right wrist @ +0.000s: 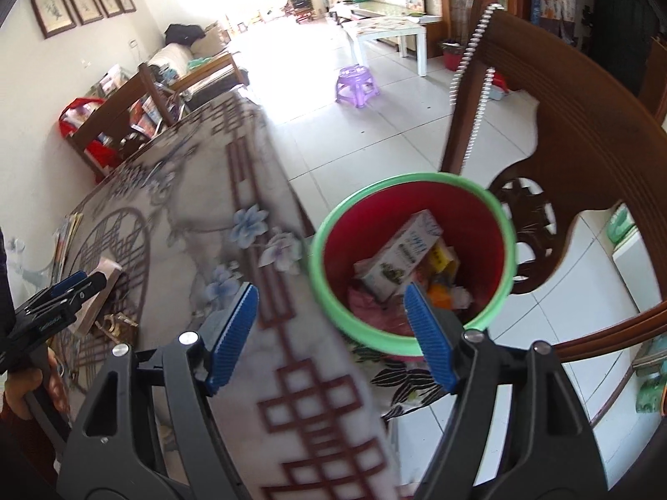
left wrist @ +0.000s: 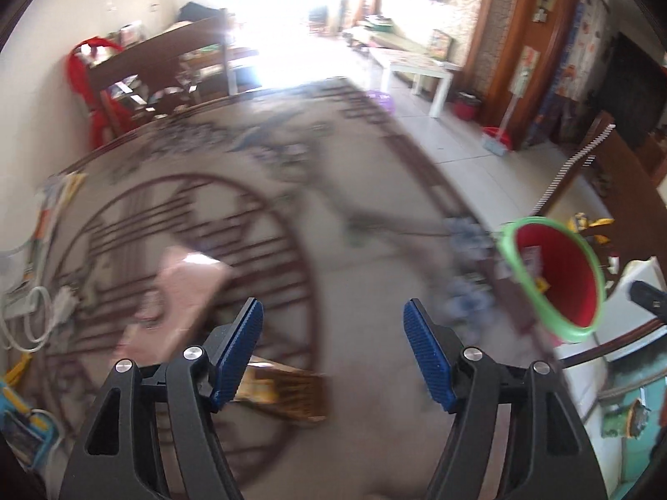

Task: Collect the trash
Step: 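Grasp the pink-white snack bag with the left tool while the right tool grasps the brown packet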

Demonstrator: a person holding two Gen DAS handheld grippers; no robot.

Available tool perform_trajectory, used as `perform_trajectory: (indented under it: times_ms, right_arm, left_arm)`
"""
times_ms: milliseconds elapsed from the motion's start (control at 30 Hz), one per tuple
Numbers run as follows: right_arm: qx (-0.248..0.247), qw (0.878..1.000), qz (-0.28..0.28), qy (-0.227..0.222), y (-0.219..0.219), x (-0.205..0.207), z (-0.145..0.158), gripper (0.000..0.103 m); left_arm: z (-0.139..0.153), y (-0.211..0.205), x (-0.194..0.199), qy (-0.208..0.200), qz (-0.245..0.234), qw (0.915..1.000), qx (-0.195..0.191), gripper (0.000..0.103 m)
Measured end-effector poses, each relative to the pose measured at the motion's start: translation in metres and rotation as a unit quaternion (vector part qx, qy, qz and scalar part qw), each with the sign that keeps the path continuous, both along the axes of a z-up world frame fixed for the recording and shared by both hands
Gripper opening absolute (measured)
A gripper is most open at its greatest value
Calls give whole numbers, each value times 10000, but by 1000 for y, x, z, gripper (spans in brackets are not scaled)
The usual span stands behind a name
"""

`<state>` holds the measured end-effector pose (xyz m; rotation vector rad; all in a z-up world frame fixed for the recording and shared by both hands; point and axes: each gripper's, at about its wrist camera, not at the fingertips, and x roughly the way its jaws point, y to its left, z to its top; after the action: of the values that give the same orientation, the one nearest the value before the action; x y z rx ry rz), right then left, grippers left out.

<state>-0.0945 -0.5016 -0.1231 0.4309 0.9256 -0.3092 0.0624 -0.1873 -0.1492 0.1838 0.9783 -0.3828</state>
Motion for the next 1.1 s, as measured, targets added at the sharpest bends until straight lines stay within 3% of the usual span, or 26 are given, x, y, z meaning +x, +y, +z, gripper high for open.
perform_trajectory:
  times_ms: [167, 267, 433, 567, 633, 700, 733, 767, 1100]
  right_arm:
    - [66, 9995, 321, 19, 51, 16, -2, 72]
    - [129, 9988, 479, 59, 83, 25, -5, 72]
    - [238, 9972, 687, 164, 127, 38, -12, 72]
    - [315, 9952, 887, 255, 160, 49, -14, 75]
    - [233, 9934, 1075, 327, 179, 58, -15, 76]
    - [112, 9907, 1291, 411, 198, 67, -15, 76]
    - [41, 9890, 1406, 462, 207, 72, -16, 76]
    - [-13, 9875, 1494, 500, 213, 76, -16, 76]
    - [-606, 9622, 2506, 876, 283, 127, -35, 75]
  left_arm:
    - [-16, 61, 28, -49, 166, 9980, 611, 75]
    - [-27, 86, 49, 169, 127, 9977, 646, 78]
    - [-56, 104, 80, 926, 103, 9955, 147, 79]
    - [-75, 108, 94, 1225, 35, 9924, -64, 79]
    - [-82, 108, 98, 1345, 36, 9907, -222, 73]
    - [-83, 109, 102, 1322, 50, 9906, -355, 63]
    - [-83, 110, 103, 1357, -12, 9895, -492, 51]
    - [-83, 111, 104, 1366, -29, 9889, -577, 45]
    - [-62, 159, 80, 1151, 496, 9843, -1244, 42]
